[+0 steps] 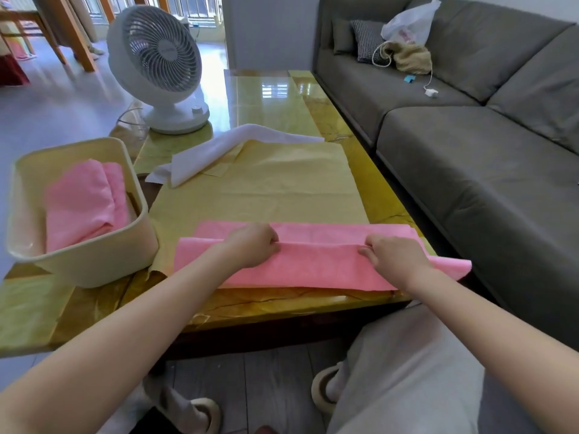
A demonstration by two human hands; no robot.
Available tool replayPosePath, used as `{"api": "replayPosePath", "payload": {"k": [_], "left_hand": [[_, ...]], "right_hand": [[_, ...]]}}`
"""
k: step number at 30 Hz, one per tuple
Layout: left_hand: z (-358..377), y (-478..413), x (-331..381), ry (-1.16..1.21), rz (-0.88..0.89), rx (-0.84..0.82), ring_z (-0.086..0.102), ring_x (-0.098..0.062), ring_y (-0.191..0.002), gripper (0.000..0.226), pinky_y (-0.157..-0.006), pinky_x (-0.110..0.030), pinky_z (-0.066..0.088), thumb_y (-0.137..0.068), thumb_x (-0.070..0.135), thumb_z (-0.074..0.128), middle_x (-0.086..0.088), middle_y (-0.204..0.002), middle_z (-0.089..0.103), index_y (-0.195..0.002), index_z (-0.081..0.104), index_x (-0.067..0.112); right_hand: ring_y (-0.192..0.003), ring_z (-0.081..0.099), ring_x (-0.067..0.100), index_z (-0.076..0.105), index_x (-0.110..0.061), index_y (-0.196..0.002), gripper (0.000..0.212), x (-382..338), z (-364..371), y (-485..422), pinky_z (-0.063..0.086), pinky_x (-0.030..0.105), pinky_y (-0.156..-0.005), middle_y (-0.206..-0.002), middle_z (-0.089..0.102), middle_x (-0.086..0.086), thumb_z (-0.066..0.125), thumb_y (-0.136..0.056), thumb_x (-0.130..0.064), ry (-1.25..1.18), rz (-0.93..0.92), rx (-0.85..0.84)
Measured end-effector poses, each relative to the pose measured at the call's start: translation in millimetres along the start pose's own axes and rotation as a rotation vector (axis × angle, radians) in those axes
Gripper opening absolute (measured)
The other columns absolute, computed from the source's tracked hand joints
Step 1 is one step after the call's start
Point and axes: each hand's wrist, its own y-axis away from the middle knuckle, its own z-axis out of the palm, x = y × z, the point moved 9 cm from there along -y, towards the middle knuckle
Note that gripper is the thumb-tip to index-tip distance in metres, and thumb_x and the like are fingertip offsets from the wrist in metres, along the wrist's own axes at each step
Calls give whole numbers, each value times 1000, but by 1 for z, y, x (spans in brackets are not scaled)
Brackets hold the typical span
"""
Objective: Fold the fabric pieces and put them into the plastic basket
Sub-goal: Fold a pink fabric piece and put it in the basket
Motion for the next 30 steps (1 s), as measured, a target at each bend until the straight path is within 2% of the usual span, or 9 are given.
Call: {"api": "replayPosePath", "payload": {"k": [4,10,17,26,30], "left_hand": [[-8,-21,-7,-101,-32,51,62,-27,-90,28,-74,-32,47,-98,27,44,-5,-102,68,-103,68,13],[-5,-52,-17,-133,-77,90,58,-26,-104,27,-93,-38,40,-99,25,41,-5,-114,63,-113,61,15],[6,-72,-26,-197,-94,69,47,-29,-116,30,-97,-41,35,-96,24,42,-10,-122,51,-120,56,14],[7,-84,-25,-161,-73,93,44,-28,-117,26,-97,-42,33,-96,22,43,-10,-124,49,-119,51,14],[7,-86,-25,-143,-66,131,44,-27,-117,22,-95,-40,34,-97,21,43,-8,-122,51,-116,52,15]], "right_hand": [[-93,60,26,55,-11,-109,31,-6,-6,-29,47,36,-76,-103,64,9,34,-101,-32,24,8,76],[-99,57,25,55,-12,-108,18,-3,11,-71,44,33,-77,-108,63,6,41,-97,-12,155,48,51],[-99,58,24,56,-12,-108,19,-2,29,-90,44,33,-80,-107,61,5,41,-96,-11,132,72,4],[-108,53,25,48,-9,-119,27,-3,31,-95,43,34,-87,-119,54,9,37,-94,-12,137,147,-55],[-109,50,24,45,-10,-124,31,-31,25,-94,43,32,-91,-123,51,9,41,-93,-7,17,53,22]]}}
